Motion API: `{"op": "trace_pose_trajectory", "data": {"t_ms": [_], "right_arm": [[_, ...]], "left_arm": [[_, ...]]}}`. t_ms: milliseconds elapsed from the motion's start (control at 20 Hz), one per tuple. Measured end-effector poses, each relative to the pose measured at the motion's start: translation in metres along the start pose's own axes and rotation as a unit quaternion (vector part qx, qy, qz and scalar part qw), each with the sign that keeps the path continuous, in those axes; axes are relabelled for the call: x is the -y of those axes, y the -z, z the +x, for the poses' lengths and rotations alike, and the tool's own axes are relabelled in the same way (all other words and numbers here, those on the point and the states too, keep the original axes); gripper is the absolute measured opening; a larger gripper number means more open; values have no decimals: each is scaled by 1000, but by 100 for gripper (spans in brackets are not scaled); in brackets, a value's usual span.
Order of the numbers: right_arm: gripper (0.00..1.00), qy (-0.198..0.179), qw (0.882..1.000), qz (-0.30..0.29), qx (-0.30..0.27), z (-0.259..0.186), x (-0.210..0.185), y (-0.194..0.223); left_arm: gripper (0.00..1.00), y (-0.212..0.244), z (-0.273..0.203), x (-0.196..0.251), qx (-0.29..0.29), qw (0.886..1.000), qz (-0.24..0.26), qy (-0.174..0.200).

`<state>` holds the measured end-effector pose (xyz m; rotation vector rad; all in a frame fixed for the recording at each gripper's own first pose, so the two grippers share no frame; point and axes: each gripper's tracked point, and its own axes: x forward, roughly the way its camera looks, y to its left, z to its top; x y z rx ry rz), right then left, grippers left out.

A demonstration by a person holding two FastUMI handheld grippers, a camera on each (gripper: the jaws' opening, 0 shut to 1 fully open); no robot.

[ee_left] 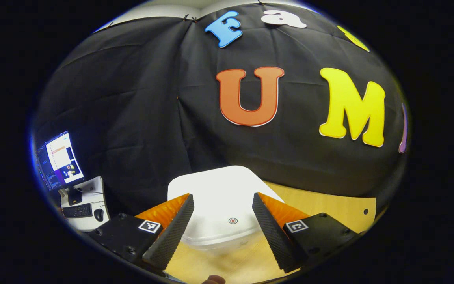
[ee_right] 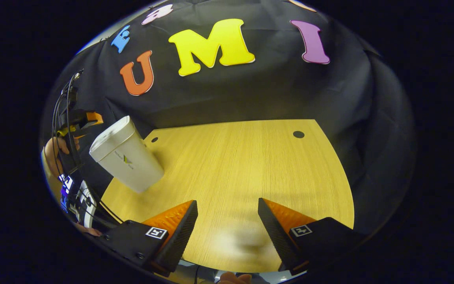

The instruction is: Press the lid of the desktop garbage bin to open it, pick up the crumpled paper on the desktop and throw it into the bin, then pick up the pop can on the desktop and drop it into the bin, and finally close the garbage bin lid.

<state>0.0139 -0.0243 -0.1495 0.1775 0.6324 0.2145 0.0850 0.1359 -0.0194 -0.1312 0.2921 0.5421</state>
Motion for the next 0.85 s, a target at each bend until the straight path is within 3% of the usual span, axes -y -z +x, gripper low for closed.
{"op": "trace_pose_trajectory", "data": {"t_ms": [100, 450, 650, 850], "right_arm": [[94, 9, 1000, -8, 28, -6, -7, -13], [97, 25, 990, -23, 137, -34, -33, -64], [97, 44, 977, -12, 206, -65, -38, -86], [97, 58, 962, -52, 262, -91, -53, -98]], "left_arm": [[99, 0, -20, 4, 18, 999, 17, 35], [98, 32, -80, 36, 55, 985, 77, 143], [98, 66, -118, 47, 41, 979, 72, 185], [98, 74, -136, 54, 50, 974, 61, 214]]}}
